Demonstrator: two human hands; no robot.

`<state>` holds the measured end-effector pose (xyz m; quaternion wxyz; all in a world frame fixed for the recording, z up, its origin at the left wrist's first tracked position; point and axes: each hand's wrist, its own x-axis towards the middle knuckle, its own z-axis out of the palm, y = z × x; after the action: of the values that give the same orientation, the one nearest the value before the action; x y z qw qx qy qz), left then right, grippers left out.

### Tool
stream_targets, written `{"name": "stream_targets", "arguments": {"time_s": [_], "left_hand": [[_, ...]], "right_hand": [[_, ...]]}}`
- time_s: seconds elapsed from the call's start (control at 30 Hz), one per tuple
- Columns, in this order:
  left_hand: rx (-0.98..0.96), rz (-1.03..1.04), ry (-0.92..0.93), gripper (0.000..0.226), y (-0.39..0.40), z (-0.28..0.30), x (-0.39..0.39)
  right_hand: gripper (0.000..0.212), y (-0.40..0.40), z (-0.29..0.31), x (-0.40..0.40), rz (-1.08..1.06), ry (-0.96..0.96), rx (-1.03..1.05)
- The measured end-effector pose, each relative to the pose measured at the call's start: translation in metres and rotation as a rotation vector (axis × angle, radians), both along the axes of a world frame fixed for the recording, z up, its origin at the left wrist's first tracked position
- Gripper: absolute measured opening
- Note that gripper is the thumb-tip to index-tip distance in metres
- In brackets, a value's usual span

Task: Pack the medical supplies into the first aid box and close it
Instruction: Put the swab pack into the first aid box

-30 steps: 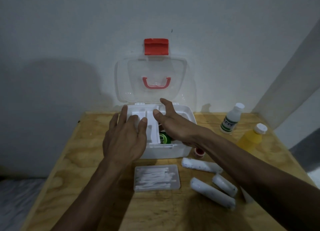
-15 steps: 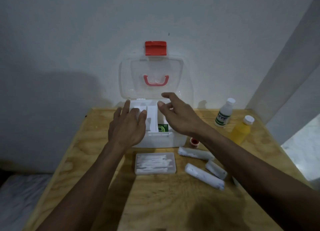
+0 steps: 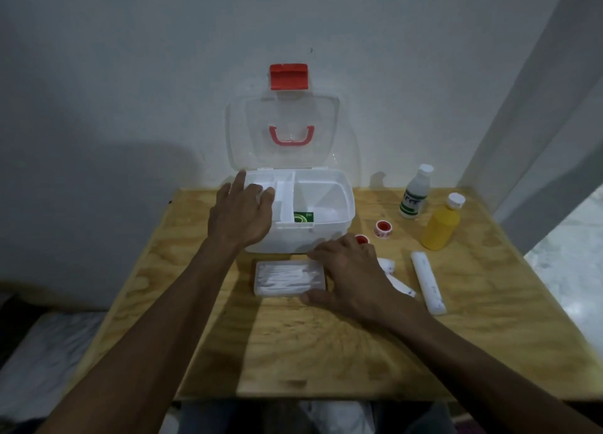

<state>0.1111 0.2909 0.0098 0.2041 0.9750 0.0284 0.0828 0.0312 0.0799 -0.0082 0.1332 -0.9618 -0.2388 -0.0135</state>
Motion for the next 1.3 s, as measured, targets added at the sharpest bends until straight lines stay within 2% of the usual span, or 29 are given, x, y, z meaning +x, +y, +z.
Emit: {"name": "stream_targets", "arguments": {"time_s": [0.43, 0.67, 0.87, 1.0, 1.3], "left_hand": [[0.000, 0.004, -0.011, 0.053, -0.003, 0.004, -0.004], [0.007, 0.008, -0.004, 0.049, -0.006, 0.007, -0.006], [-0.023, 0.007, 0.022, 0.051, -0.003, 0.010, -0.006], [0.001, -0.024, -0.001, 0.047, -0.003, 0.009, -0.007], [-0.004, 0.000, 0.011, 0.051, -0.003, 0.006, -0.006]], "right_hand": [[0.062, -0.001, -0.009, 0.004, -0.004, 0.098, 0.015], [0.065, -0.008, 0.009, -0.015, 0.015, 0.135, -0.011], [0.077, -0.030, 0.070, -0.020, 0.045, 0.038, 0.014], [0.070, -0.048, 0.105, 0.013, -0.052, -0.081, 0.022], [0.067, -0.044, 0.108, 0.089, -0.213, -0.129, -0.232]]}}
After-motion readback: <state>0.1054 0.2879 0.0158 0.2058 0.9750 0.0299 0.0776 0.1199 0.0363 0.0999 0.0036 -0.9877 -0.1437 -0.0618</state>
